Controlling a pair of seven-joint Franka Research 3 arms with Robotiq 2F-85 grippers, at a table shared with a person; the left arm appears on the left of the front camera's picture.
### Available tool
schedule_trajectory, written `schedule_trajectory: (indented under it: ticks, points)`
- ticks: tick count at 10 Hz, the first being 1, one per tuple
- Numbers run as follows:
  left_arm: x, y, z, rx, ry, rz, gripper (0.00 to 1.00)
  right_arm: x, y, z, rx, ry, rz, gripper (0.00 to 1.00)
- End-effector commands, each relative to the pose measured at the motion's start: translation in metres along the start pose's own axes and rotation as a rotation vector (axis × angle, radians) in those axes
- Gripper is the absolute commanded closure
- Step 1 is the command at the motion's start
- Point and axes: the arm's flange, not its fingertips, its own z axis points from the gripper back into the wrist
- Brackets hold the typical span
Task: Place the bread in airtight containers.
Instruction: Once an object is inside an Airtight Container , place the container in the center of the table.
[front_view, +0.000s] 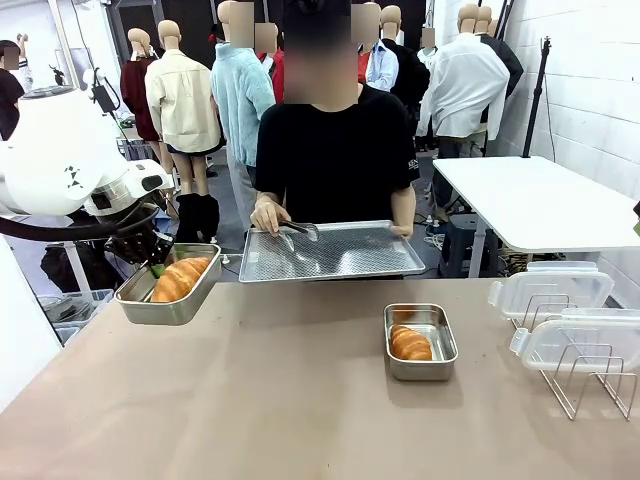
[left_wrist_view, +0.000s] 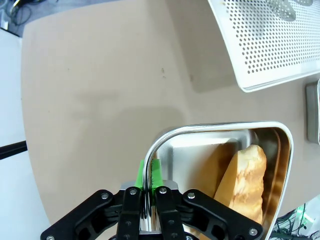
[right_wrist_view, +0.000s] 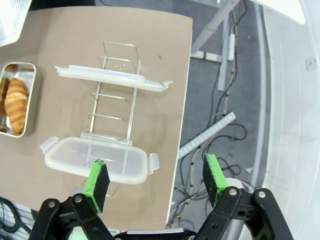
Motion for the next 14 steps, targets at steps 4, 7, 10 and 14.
schedule_trajectory:
  ticks: [4,7,10,14]
  points:
    - [0.001,0.002,0.001,0.002,-0.022,-0.010,1.00,-0.003,0.003,-0.001,0.004,0.004,-0.016,0.07]
    - [0.001,0.002,0.001,0.002,-0.022,-0.010,1.00,-0.003,0.003,-0.001,0.004,0.004,-0.016,0.07]
    - [-0.006,0.000,-0.005,0.006,0.004,0.010,1.00,-0.003,0.003,-0.001,0.004,0.004,-0.016,0.07]
    - [-0.016,0.013,-0.072,0.007,0.032,0.090,1.00,-0.003,0.003,-0.001,0.004,0.004,-0.016,0.07]
